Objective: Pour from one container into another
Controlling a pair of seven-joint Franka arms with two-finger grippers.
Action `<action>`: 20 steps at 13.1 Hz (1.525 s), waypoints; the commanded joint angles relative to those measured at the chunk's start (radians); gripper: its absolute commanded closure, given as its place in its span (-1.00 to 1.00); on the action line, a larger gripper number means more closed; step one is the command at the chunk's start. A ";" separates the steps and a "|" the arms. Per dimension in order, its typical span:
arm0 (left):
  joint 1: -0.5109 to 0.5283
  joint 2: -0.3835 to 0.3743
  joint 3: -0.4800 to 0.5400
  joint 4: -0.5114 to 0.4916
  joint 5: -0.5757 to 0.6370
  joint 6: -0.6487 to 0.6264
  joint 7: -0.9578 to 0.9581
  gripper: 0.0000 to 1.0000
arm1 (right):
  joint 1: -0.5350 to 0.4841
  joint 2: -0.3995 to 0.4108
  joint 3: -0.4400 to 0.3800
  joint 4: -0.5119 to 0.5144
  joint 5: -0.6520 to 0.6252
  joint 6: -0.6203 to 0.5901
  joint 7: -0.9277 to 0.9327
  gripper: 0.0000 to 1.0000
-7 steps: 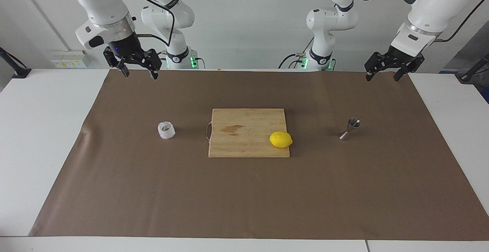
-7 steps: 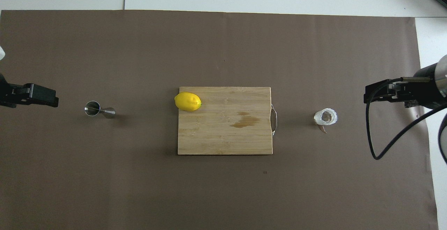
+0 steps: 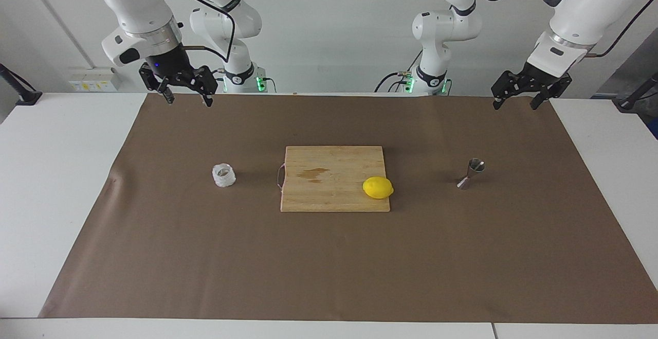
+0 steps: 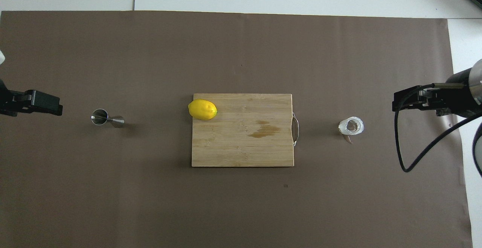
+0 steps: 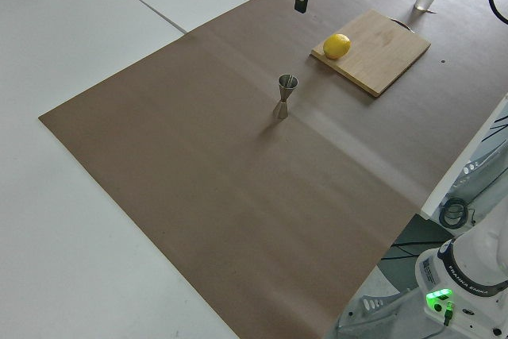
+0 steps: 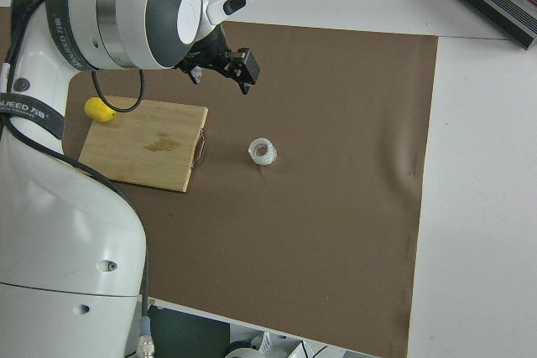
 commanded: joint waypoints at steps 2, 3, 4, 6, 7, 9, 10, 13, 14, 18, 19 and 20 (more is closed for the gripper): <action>-0.003 -0.001 0.009 0.002 0.019 -0.004 0.002 -1.00 | -0.013 -0.003 0.003 0.005 0.009 -0.015 -0.027 -1.00; -0.003 -0.001 0.010 0.000 0.020 -0.015 0.006 -1.00 | -0.013 -0.003 0.003 0.005 0.009 -0.015 -0.027 -1.00; -0.005 -0.002 0.007 0.000 0.020 -0.015 0.005 -1.00 | -0.013 -0.003 0.003 0.005 0.009 -0.015 -0.027 -1.00; -0.015 -0.002 0.007 0.000 0.020 -0.010 0.005 -1.00 | -0.013 -0.003 0.003 0.005 0.009 -0.015 -0.027 -1.00; -0.017 -0.001 0.007 0.000 0.020 -0.010 0.005 -1.00 | -0.013 -0.003 0.003 0.005 0.009 -0.015 -0.027 -1.00; -0.009 -0.002 0.007 0.000 0.020 -0.020 0.005 -1.00 | -0.013 -0.003 0.003 0.005 0.009 -0.015 -0.027 -1.00; -0.008 -0.005 0.009 0.003 0.022 -0.021 0.016 -1.00 | -0.013 -0.003 0.003 0.005 0.009 -0.015 -0.027 -1.00; -0.006 -0.008 0.007 0.000 0.022 -0.023 0.008 -1.00 | -0.013 -0.003 0.003 0.005 0.009 -0.015 -0.027 -1.00; -0.006 -0.018 0.007 -0.003 0.020 -0.033 0.008 -1.00 | -0.013 -0.003 0.003 0.005 0.009 -0.015 -0.027 -1.00; 0.015 -0.059 0.009 -0.092 0.008 0.012 0.008 -1.00 | -0.013 -0.003 0.003 0.005 0.009 -0.015 -0.027 -1.00; 0.029 -0.079 0.009 -0.142 -0.022 0.043 0.006 -1.00 | -0.013 -0.003 0.003 0.005 0.009 -0.015 -0.027 -1.00; 0.056 -0.081 0.010 -0.171 -0.073 0.075 0.005 -1.00 | -0.013 -0.003 0.003 0.005 0.009 -0.015 -0.027 -1.00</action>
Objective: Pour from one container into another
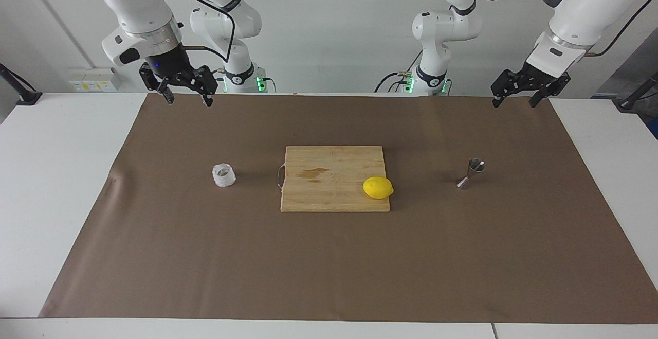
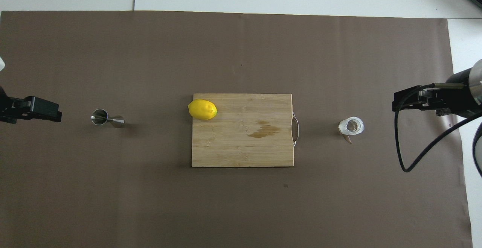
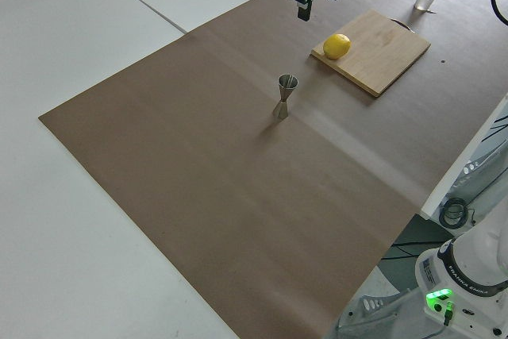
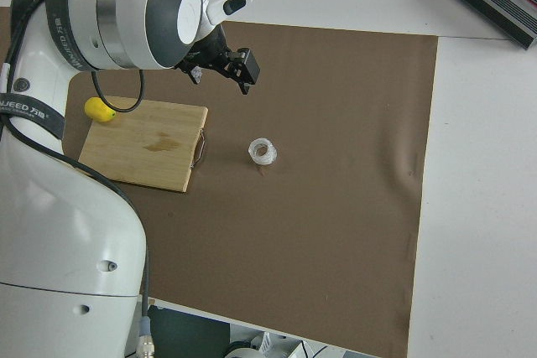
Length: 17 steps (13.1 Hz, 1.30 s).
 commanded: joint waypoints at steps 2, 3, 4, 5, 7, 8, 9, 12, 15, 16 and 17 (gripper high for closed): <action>0.093 -0.053 0.002 -0.151 -0.152 0.104 0.004 -1.00 | -0.013 -0.003 0.003 0.005 0.009 -0.015 -0.027 -1.00; 0.116 -0.056 0.002 -0.171 -0.201 0.098 0.001 -1.00 | -0.013 -0.003 0.003 0.005 0.009 -0.018 -0.027 -1.00; 0.142 -0.066 0.002 -0.214 -0.264 0.109 -0.009 -1.00 | -0.007 -0.003 0.004 0.005 0.009 -0.021 -0.027 -1.00; 0.162 -0.066 0.002 -0.234 -0.302 0.113 -0.017 -1.00 | -0.003 -0.005 0.004 0.004 0.009 -0.025 -0.027 -1.00; 0.218 -0.039 0.002 -0.260 -0.374 0.113 -0.019 -1.00 | -0.005 -0.012 0.004 -0.014 0.007 -0.021 -0.027 -1.00; 0.238 -0.007 0.002 -0.259 -0.405 0.107 -0.022 -1.00 | 0.001 -0.018 0.004 -0.025 -0.002 -0.009 -0.024 -1.00; 0.255 0.024 0.002 -0.256 -0.439 0.106 -0.028 -1.00 | 0.001 -0.018 0.004 -0.027 -0.005 0.007 -0.025 -1.00; 0.269 0.099 0.008 -0.257 -0.516 0.083 -0.058 -1.00 | 0.003 -0.022 0.012 -0.038 -0.008 0.018 -0.028 -1.00; 0.281 0.196 0.009 -0.260 -0.575 0.009 -0.143 -1.00 | 0.003 -0.023 0.015 -0.038 -0.008 0.018 -0.031 -1.00; 0.285 0.216 0.009 -0.262 -0.588 0.004 -0.143 -1.00 | 0.003 -0.025 0.015 -0.038 -0.008 0.018 -0.031 -1.00; 0.285 0.240 0.011 -0.259 -0.596 -0.020 -0.143 -1.00 | 0.003 -0.023 0.015 -0.038 -0.008 0.018 -0.030 -1.00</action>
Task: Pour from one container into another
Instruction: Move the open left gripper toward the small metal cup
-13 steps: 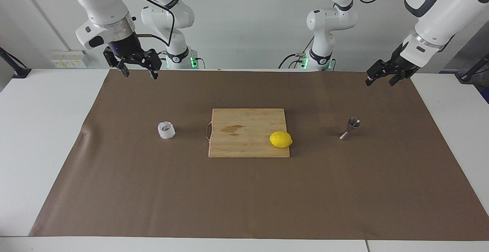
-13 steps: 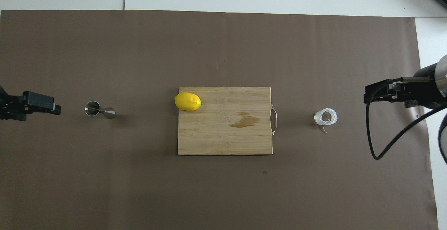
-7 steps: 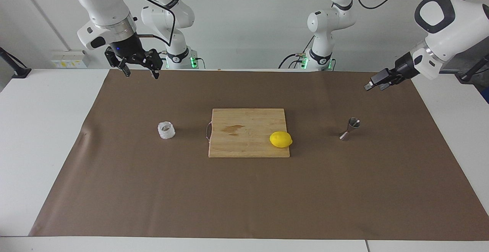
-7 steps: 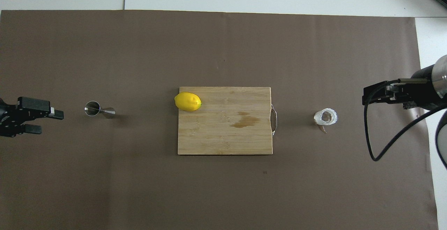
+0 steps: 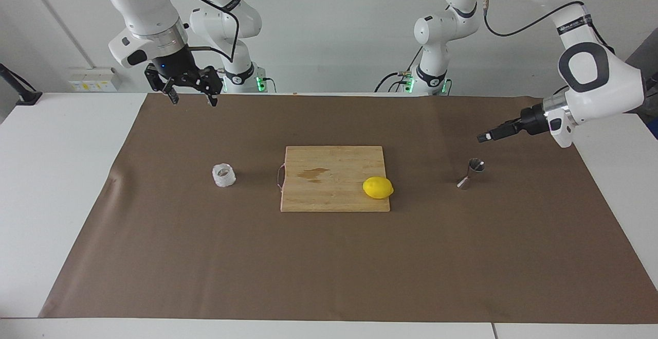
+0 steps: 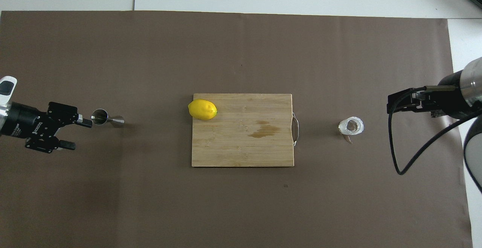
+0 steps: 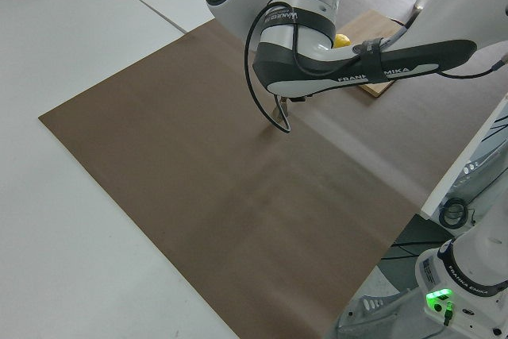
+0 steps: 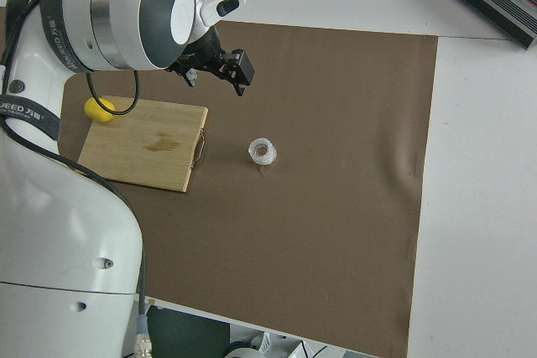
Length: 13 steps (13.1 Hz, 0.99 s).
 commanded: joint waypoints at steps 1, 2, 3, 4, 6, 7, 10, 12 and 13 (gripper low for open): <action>0.018 0.062 0.010 0.006 -0.057 -0.071 -0.022 -1.00 | -0.004 -0.023 0.004 -0.031 -0.007 0.021 -0.028 -1.00; 0.018 0.090 0.036 0.003 -0.077 -0.090 -0.024 -1.00 | -0.004 -0.023 0.004 -0.031 -0.007 0.021 -0.028 -1.00; 0.018 0.112 0.058 0.003 -0.090 -0.108 -0.025 -1.00 | -0.005 -0.023 0.004 -0.029 -0.006 0.021 -0.029 -1.00; 0.017 0.127 0.084 0.006 -0.106 -0.130 -0.027 -1.00 | -0.005 -0.023 0.004 -0.029 -0.006 0.021 -0.029 -1.00; 0.018 0.138 0.102 0.001 -0.145 -0.134 -0.042 -1.00 | -0.013 -0.023 0.004 -0.027 -0.004 0.021 -0.031 -1.00; 0.018 0.139 0.127 -0.005 -0.198 -0.134 -0.117 -1.00 | -0.013 -0.023 0.004 -0.027 -0.004 0.021 -0.031 -1.00; 0.008 0.141 0.164 -0.020 -0.319 -0.125 -0.292 -1.00 | -0.004 -0.023 -0.007 -0.029 -0.004 0.016 -0.040 -1.00; 0.006 0.141 0.164 -0.033 -0.408 -0.076 -0.428 -1.00 | -0.002 -0.023 -0.012 -0.029 -0.004 0.008 -0.057 -1.00; 0.002 0.145 0.164 -0.040 -0.419 -0.050 -0.436 -1.00 | -0.001 -0.023 -0.019 -0.031 -0.004 0.008 -0.066 -1.00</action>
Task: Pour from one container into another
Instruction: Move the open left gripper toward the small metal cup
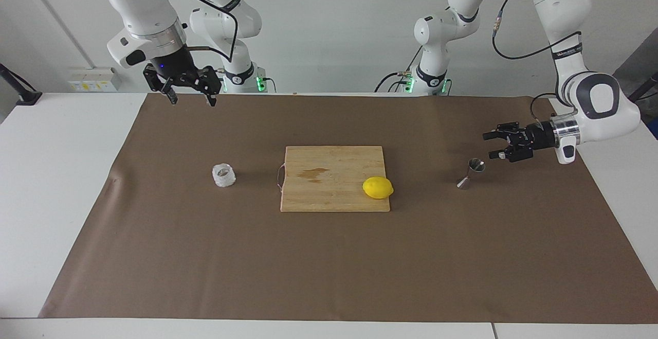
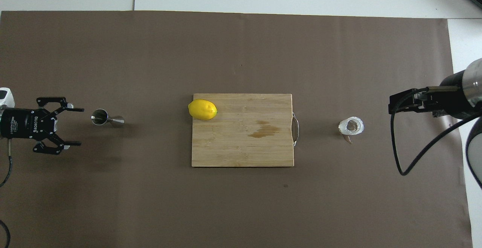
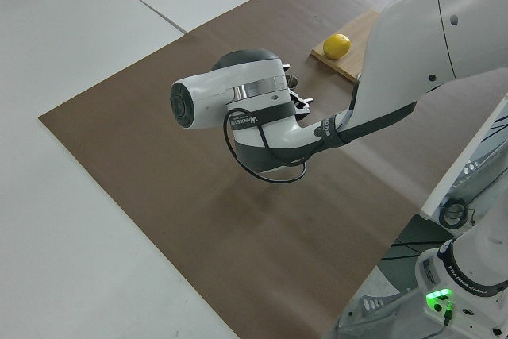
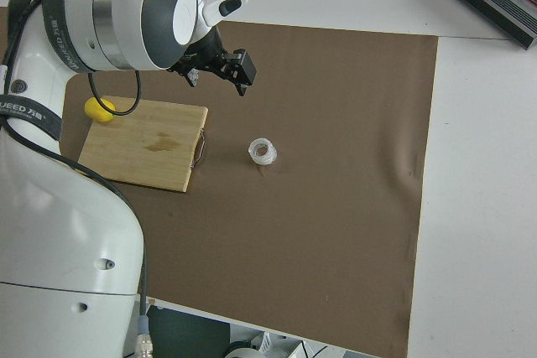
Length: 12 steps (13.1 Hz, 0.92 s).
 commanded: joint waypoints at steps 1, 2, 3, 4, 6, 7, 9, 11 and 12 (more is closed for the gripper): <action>-0.011 0.007 0.007 -0.037 -0.059 0.068 -0.058 -1.00 | 0.006 -0.024 -0.031 -0.030 -0.004 0.008 -0.054 -1.00; -0.018 0.009 0.007 -0.038 -0.087 0.080 -0.063 -1.00 | 0.009 -0.024 -0.040 -0.033 -0.006 0.013 -0.066 -1.00; -0.028 0.013 0.008 -0.038 -0.098 0.091 -0.067 -1.00 | 0.009 -0.025 -0.048 -0.041 -0.006 0.014 -0.066 -1.00; -0.029 0.025 0.013 -0.038 -0.099 0.103 -0.067 -1.00 | 0.006 -0.030 -0.050 -0.044 -0.006 0.016 -0.066 -1.00; -0.041 0.036 0.019 -0.037 -0.101 0.129 -0.067 -1.00 | 0.007 -0.030 -0.047 -0.046 -0.006 0.019 -0.066 -1.00; -0.041 0.047 0.019 -0.037 -0.102 0.151 -0.067 -1.00 | 0.007 -0.030 -0.047 -0.044 0.002 0.019 -0.059 -1.00; -0.043 0.062 0.019 -0.037 -0.101 0.152 -0.067 -1.00 | 0.004 -0.028 -0.047 -0.041 0.006 0.019 -0.057 -1.00; -0.044 0.064 0.019 -0.040 -0.099 0.152 -0.067 -1.00 | -0.007 -0.028 -0.047 -0.043 0.006 0.010 -0.061 -1.00; -0.052 0.062 0.019 -0.047 -0.101 0.152 -0.067 -1.00 | -0.010 -0.028 -0.048 -0.041 0.006 0.010 -0.061 -1.00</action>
